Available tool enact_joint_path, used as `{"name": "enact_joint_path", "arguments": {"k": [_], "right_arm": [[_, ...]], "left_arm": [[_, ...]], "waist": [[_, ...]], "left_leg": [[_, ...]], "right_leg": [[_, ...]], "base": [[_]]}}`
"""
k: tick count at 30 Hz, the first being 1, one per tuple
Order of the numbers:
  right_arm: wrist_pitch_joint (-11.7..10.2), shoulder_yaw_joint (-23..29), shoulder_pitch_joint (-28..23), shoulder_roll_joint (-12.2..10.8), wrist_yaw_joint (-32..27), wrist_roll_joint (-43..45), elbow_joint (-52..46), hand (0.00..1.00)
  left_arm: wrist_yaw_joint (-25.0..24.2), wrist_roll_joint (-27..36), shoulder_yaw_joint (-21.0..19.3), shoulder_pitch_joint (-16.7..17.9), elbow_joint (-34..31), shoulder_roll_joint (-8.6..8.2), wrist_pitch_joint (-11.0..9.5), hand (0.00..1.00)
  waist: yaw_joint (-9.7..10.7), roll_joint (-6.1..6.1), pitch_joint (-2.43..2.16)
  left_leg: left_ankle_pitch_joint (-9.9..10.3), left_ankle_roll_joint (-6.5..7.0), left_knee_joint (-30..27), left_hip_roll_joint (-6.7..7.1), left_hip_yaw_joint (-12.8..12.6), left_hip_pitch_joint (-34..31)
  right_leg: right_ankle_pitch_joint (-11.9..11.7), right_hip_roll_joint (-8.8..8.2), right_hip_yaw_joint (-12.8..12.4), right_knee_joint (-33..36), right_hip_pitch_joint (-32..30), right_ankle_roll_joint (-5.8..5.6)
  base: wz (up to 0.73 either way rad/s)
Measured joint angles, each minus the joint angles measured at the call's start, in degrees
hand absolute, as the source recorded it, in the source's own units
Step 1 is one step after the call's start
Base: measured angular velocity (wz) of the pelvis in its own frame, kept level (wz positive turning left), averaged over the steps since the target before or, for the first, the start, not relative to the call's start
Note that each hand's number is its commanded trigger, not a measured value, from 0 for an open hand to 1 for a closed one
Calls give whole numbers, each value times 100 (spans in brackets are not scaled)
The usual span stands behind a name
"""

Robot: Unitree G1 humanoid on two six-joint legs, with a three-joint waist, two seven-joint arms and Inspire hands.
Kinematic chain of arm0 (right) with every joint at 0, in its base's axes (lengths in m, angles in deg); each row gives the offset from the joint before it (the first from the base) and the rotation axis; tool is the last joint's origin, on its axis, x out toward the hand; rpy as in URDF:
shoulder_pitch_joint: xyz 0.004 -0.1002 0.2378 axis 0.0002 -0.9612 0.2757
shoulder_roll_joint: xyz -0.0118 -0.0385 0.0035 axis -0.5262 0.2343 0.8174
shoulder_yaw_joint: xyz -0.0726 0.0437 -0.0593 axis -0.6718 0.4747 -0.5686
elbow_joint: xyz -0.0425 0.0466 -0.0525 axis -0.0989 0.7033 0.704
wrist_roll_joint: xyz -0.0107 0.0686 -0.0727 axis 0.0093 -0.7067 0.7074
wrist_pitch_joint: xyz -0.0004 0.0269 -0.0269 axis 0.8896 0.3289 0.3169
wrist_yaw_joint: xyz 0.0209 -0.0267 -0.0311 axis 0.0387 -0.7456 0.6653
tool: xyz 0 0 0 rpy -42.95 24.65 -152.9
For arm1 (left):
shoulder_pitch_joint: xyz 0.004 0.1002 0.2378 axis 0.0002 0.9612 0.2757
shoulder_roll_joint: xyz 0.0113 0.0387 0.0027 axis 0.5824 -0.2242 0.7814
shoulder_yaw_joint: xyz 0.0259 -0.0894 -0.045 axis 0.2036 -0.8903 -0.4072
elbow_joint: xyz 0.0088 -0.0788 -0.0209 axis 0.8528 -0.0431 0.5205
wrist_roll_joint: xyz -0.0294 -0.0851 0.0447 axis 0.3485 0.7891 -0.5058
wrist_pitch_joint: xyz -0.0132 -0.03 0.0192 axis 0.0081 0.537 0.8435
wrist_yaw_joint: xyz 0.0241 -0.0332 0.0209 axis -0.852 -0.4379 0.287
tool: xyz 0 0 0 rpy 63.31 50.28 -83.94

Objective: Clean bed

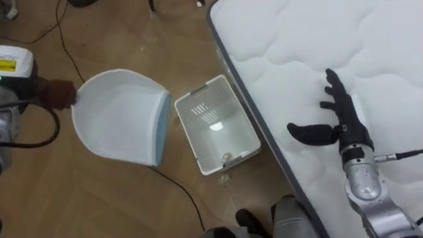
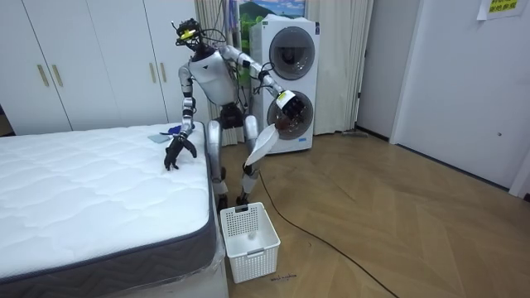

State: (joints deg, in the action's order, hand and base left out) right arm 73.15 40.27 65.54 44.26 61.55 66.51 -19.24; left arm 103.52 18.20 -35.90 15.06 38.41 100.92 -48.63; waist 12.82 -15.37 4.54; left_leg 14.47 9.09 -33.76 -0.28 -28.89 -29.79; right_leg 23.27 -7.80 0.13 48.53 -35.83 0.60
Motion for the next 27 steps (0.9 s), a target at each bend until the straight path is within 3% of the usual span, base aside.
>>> {"name": "enact_joint_path", "arguments": {"k": [1,3,5,6,7,9,10,12,14,17,19,20,21,22,24,25,26,27], "right_arm": [[-1,-1,-13,1,-18,11,-1,0],[13,-4,-73,-31,-84,12,0,0],[69,-7,-78,-43,-127,3,10,0],[74,-6,-84,-59,-158,5,9,0],[81,-1,-107,-99,-227,12,12,0],[118,61,-183,-177,-337,16,11,0],[174,134,-248,-206,-429,11,8,0],[267,361,-336,-262,-532,16,-16,0],[275,502,-429,-313,-593,23,-114,0],[287,753,-603,-429,-648,19,-409,0],[341,778,-697,-500,-680,10,-506,0],[388,776,-723,-533,-670,9,-582,0],[445,739,-745,-557,-671,7,-676,0],[446,697,-747,-542,-671,-4,-680,0],[449,644,-737,-547,-662,-46,-686,0],[453,644,-734,-577,-662,-57,-686,0],[460,619,-740,-680,-673,-120,-685,0],[461,589,-751,-705,-678,-186,-685,0]], "left_arm": [[66,-1,-99,78,-63,-17,-21,100],[299,0,-550,460,-397,-64,-149,100],[433,-1,-702,717,-685,-68,-207,100],[484,0,-746,810,-798,-65,-216,100],[543,-4,-881,1013,-1092,-67,-219,100],[564,-9,-1000,1247,-1519,-109,-220,100],[569,-10,-1004,1299,-1742,-208,-221,100],[574,-5,-1009,1470,-2369,-389,-259,100],[578,-3,-1009,1553,-2749,-428,-368,100],[544,-1,-1063,1746,-3512,-525,-371,100],[529,19,-1079,1771,-3783,-657,-430,100],[524,87,-1105,1892,-3987,-747,-445,100],[512,164,-1177,2072,-4165,-824,-475,100],[510,230,-1189,2154,-4232,-862,-497,100],[499,369,-1191,2319,-4310,-1009,-637,100],[492,408,-1217,2365,-4339,-1057,-647,100],[469,410,-1310,2509,-4467,-1150,-651,100],[459,409,-1340,2574,-4514,-1216,-647,100]], "waist": [[-51,7,-3],[-237,81,-19],[-260,123,-28],[-276,149,-39],[-305,256,-84],[-314,400,-144],[-308,434,-162],[-262,421,-187],[-251,410,-205],[-223,391,-277],[-299,440,-318],[-392,439,-333],[-464,460,-330],[-521,470,-333],[-696,530,-323],[-751,568,-328],[-810,667,-379],[-809,730,-373]], "left_leg": [[4,-23,4,4,98,11],[10,-153,7,127,713,55],[21,-246,47,208,1087,173],[28,-258,69,205,1113,231],[49,-292,145,207,1111,372],[85,-338,235,192,1117,576],[89,-340,278,175,1155,714],[105,-346,446,139,1171,986],[104,-343,587,129,1136,1183],[119,-319,796,103,951,1488],[124,-325,953,78,691,1752],[153,-349,1085,30,413,1967],[216,-378,1148,-34,106,2174],[260,-397,1167,-77,-75,2278],[362,-436,1313,-169,-676,2529],[382,-442,1328,-199,-866,2556],[440,-455,1316,-286,-1276,2565],[471,-460,1284,-330,-1485,2587]], "right_leg": [[-33,29,-31,-50,24,16],[-141,205,-301,-225,125,14],[-229,278,-353,-397,317,-23],[-251,314,-401,-457,381,-31],[-284,368,-509,-526,470,-52],[-331,385,-512,-668,639,-65],[-376,399,-476,-813,829,-73],[-492,474,-484,-1128,1122,-118],[-566,500,-500,-1322,1321,-151],[-668,493,-465,-1512,1515,-181],[-717,489,-451,-1558,1604,-171],[-803,461,-268,-1598,1627,-126],[-876,328,271,-1583,1622,-13],[-919,241,604,-1580,1613,61],[-1076,-10,1672,-1638,1586,335],[-1117,-56,1909,-1646,1556,409],[-1120,-157,2304,-1458,1460,462],[-1061,-264,2471,-1260,1422,410]], "base": [[-70],[-91],[-72],[-69],[-67],[-50],[-19],[-15],[-23],[-41],[-78],[-136],[-157],[-175],[-176],[-173],[-129],[-137]]}}
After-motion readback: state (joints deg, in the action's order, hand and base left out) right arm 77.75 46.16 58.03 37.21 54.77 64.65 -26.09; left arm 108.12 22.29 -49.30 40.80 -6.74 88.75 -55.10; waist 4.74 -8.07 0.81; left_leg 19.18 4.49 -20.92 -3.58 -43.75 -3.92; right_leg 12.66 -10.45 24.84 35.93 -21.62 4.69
